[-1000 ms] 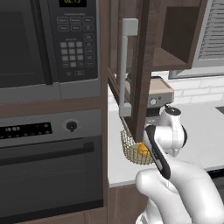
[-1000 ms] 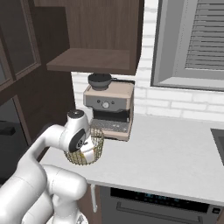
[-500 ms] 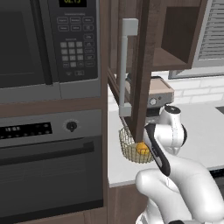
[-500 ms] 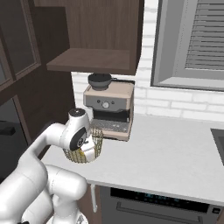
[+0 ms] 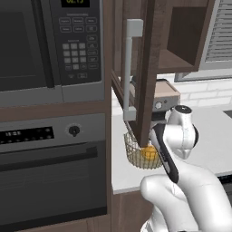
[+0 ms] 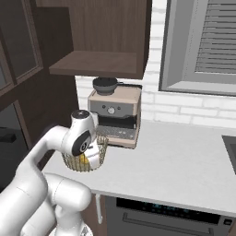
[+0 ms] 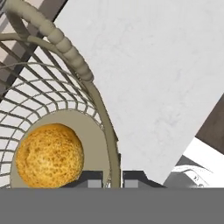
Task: Open the cabinet, pick up the bread from the cabinet and place it in the basket. Then move the basket to the dining counter.
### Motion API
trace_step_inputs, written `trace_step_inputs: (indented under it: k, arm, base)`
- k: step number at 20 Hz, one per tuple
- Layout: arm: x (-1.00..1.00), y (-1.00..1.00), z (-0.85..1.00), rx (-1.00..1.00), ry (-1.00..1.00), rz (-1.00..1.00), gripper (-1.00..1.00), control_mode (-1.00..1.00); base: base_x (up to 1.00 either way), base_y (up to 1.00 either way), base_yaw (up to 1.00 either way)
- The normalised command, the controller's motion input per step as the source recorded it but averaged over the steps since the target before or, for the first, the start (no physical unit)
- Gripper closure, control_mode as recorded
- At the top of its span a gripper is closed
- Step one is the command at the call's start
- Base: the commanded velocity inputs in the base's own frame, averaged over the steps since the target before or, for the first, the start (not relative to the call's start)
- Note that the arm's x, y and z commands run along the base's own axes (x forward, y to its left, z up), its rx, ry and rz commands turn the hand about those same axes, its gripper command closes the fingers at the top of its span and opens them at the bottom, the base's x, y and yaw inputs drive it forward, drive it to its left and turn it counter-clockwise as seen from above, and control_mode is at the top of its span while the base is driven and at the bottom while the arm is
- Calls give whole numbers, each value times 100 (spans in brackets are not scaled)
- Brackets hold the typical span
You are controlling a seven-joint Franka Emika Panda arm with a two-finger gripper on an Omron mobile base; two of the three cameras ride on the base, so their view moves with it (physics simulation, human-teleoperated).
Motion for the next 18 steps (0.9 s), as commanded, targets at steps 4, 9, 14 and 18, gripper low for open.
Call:
trace_step_inputs:
  k: [4,9,14,18]
  arm:
    - [-37,-14,60,0,-4,-13,100,-100]
    - [-23,-6,63,0,-4,-20,100,-100]
    - [-39,0,86,-1,-1,-19,100,-100]
    - [-41,0,89,-2,0,-15,100,-100]
  base:
    - [0,0,0]
    - [0,0,0]
    - [0,0,0]
    - [0,0,0]
